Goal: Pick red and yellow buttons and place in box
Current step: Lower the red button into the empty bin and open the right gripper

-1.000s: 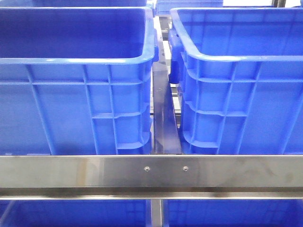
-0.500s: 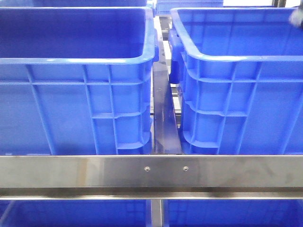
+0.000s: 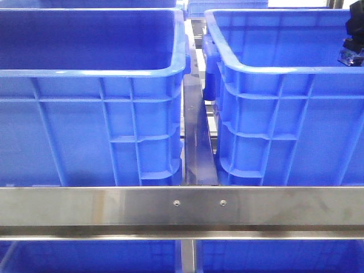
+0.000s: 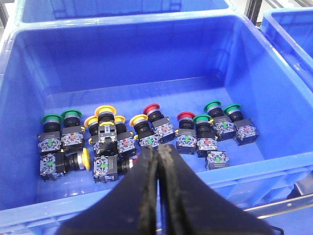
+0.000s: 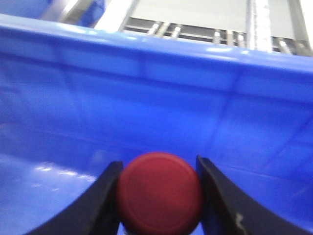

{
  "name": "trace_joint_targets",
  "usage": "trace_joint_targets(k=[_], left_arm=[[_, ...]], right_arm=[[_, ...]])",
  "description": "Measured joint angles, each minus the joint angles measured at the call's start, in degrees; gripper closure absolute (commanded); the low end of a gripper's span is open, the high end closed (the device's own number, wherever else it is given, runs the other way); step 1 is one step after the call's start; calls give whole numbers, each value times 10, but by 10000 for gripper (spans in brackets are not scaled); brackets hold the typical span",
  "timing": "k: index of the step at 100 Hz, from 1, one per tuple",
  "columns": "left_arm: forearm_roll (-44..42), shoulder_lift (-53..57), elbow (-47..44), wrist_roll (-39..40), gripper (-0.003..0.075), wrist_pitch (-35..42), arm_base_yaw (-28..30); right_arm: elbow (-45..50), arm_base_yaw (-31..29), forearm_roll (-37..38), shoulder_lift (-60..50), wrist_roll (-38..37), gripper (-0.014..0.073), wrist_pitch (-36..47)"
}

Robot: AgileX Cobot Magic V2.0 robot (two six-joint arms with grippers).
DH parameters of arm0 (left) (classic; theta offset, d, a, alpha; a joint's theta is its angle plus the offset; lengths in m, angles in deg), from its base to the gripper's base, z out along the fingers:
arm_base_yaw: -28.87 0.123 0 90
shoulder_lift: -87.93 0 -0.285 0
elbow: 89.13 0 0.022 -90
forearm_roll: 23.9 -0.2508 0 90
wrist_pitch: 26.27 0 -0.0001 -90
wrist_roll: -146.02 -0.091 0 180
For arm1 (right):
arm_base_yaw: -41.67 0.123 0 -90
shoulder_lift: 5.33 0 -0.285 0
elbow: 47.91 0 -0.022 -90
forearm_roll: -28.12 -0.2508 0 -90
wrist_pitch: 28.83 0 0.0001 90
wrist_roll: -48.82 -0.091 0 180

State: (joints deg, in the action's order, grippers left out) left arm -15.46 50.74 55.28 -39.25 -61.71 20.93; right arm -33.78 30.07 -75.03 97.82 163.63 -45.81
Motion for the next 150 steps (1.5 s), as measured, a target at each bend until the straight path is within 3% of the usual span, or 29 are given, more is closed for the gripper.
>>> trace_joint_targets(k=[40, 82, 92, 111, 118, 150], left_arm=[[0, 0, 0, 0, 739, 0, 0], [0, 0, 0, 0, 739, 0, 0], [0, 0, 0, 0, 739, 0, 0], [0, 0, 0, 0, 739, 0, 0], [0, 0, 0, 0, 739, 0, 0], [0, 0, 0, 0, 739, 0, 0]], right_arm=[[-83, 0, -5, 110, 23, 630, 23], [-109, 0, -12, 171, 25, 617, 33], [-109, 0, -13, 172, 27, 538, 32], [-109, 0, -13, 172, 27, 246, 32], [-109, 0, -13, 172, 27, 176, 31], [-87, 0, -12, 142, 27, 156, 54]])
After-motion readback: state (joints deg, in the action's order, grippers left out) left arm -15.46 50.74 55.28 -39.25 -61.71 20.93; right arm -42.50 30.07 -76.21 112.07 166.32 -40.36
